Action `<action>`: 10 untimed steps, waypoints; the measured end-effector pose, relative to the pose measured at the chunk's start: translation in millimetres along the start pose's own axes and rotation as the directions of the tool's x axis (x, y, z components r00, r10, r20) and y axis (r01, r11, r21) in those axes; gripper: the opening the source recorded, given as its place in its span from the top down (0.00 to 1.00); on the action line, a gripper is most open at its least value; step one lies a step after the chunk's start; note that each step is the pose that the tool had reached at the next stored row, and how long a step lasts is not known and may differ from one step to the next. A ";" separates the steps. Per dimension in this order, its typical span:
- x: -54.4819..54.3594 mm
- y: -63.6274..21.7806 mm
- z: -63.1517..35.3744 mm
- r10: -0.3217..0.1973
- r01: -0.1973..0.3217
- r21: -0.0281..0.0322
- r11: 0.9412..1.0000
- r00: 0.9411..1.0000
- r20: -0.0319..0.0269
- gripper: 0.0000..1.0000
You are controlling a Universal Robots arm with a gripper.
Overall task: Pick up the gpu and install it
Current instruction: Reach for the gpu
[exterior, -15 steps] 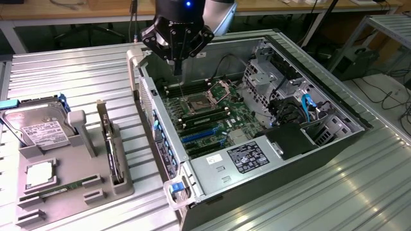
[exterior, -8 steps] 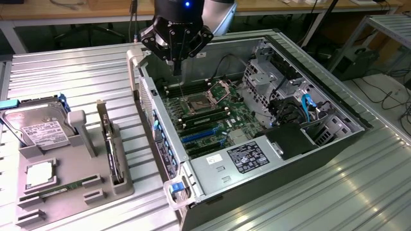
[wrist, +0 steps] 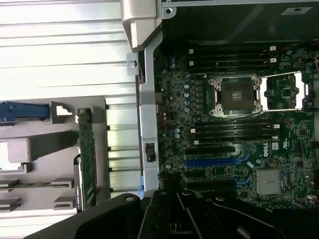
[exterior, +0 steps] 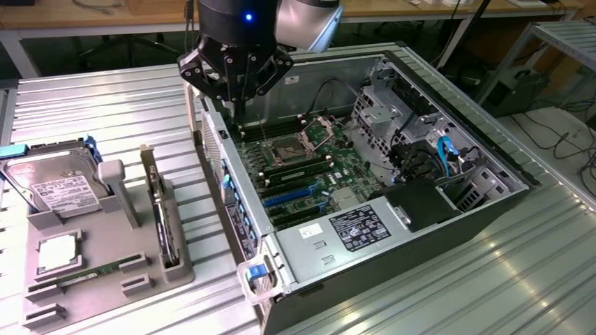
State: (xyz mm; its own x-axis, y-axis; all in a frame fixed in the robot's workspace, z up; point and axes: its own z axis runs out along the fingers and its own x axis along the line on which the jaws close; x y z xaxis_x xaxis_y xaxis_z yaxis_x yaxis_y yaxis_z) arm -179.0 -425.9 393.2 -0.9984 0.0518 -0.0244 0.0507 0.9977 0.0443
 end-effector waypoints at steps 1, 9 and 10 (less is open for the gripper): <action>0.8 -0.7 0.0 -0.001 0.001 0.000 1.000 1.000 0.000 0.89; 5.9 -3.9 -0.2 -0.005 0.005 0.000 1.000 1.000 0.000 0.89; 6.6 -4.2 -0.3 -0.006 0.006 0.000 1.000 1.000 0.000 0.89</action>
State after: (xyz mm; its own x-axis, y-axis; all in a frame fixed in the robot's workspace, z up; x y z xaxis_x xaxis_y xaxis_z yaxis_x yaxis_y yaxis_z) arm -185.9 -429.8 393.1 -0.9986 0.0463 -0.0244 0.0452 0.9980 0.0444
